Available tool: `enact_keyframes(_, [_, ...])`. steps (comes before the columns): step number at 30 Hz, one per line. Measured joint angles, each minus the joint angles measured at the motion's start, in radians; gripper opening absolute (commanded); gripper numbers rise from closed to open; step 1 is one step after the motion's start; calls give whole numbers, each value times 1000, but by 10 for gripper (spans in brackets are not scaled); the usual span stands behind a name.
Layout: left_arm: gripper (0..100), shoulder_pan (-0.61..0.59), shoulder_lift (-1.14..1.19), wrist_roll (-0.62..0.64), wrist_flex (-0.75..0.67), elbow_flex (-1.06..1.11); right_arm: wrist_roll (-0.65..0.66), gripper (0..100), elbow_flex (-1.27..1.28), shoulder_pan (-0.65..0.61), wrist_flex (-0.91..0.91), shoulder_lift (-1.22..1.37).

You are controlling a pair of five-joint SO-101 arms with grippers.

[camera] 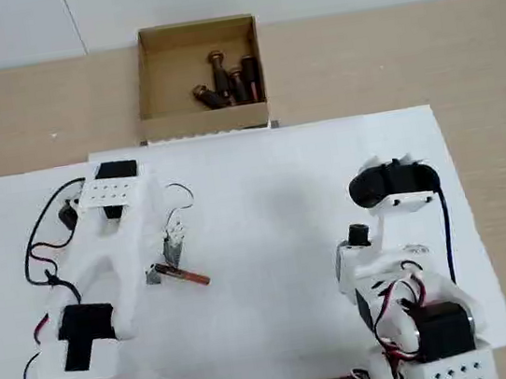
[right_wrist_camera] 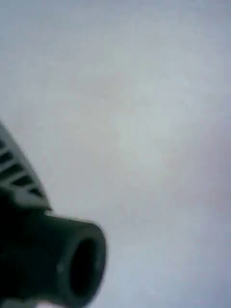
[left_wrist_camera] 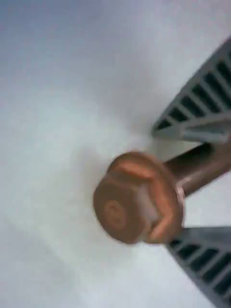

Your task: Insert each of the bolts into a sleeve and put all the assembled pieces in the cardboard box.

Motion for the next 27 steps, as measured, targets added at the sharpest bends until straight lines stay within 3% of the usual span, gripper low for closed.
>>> enact_keyframes(5, [109, 2, 9, -2, -25, 0, 0, 3, 0, 0, 0, 0])
enact_keyframes(11, [6, 6, 12, -2, -55, -2, 0, 3, 0, 0, 0, 0])
enact_keyframes(21, [6, 8, 14, -2, -64, -20, 0, 3, 0, 0, 0, 0])
enact_keyframes(27, [6, 0, 17, -12, 31, -196, 0, 3, 0, 0, 0, 0])
